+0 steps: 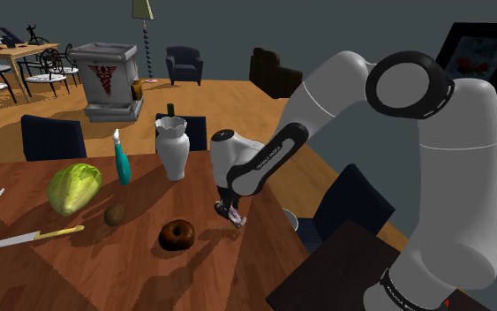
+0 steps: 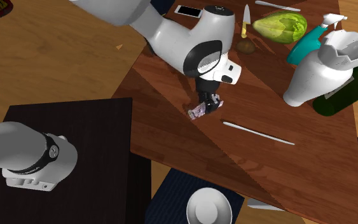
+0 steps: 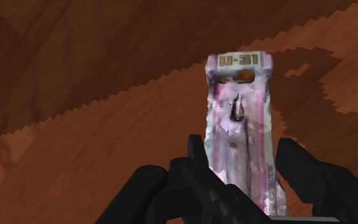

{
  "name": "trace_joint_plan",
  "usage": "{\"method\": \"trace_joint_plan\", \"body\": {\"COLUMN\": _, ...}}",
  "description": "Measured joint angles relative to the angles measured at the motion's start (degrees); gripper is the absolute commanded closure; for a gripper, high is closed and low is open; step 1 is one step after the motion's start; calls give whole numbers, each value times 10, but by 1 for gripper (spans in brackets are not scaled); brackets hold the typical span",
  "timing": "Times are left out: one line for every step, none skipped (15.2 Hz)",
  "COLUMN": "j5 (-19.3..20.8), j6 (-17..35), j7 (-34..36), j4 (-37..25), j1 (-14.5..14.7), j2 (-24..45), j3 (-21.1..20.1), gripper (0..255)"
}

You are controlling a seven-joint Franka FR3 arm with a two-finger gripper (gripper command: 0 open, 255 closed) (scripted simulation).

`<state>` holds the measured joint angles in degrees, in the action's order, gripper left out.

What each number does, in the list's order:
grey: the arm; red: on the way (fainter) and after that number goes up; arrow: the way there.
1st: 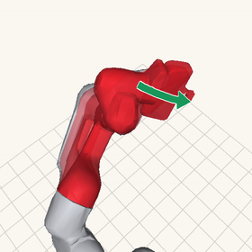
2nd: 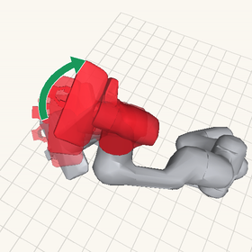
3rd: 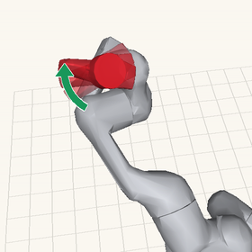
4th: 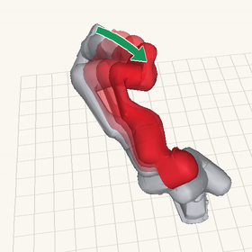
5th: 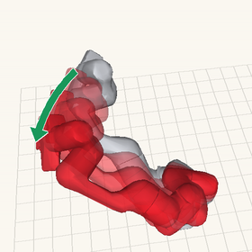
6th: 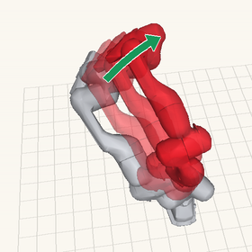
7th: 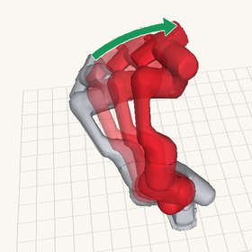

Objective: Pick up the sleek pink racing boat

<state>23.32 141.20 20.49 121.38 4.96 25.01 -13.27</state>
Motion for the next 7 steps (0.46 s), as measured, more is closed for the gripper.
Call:
{"method": "trace_joint_plan", "body": {"j5": -5, "j6": -7, "j7": -4, "j4": 0, "j1": -2, "j2": -7, "j3": -3, "gripper": 255}}
{"method": "trace_joint_plan", "body": {"j5": -8, "j6": -12, "j7": -7, "j4": 1, "j1": -3, "j2": -14, "j3": -5, "gripper": 255}}
{"method": "trace_joint_plan", "body": {"j5": -12, "j6": -18, "j7": -10, "j4": 1, "j1": -4, "j2": -20, "j3": -7, "gripper": 255}}
{"method": "trace_joint_plan", "body": {"j5": -15, "j6": -23, "j7": -12, "j4": 0, "j1": -5, "j2": -25, "j3": -9, "gripper": 255}}
{"method": "trace_joint_plan", "body": {"j5": -19, "j6": -28, "j7": -15, "j4": 2, "j1": -6, "j2": -32, "j3": -11, "gripper": 255}}
{"method": "trace_joint_plan", "body": {"j5": -22, "j6": -33, "j7": -19, "j4": 3, "j1": -8, "j2": -38, "j3": -12, "gripper": 255}}
{"method": "trace_joint_plan", "body": {"j5": -25, "j6": -37, "j7": -21, "j4": 2, "j1": -9, "j2": -42, "j3": -14, "gripper": 255}}
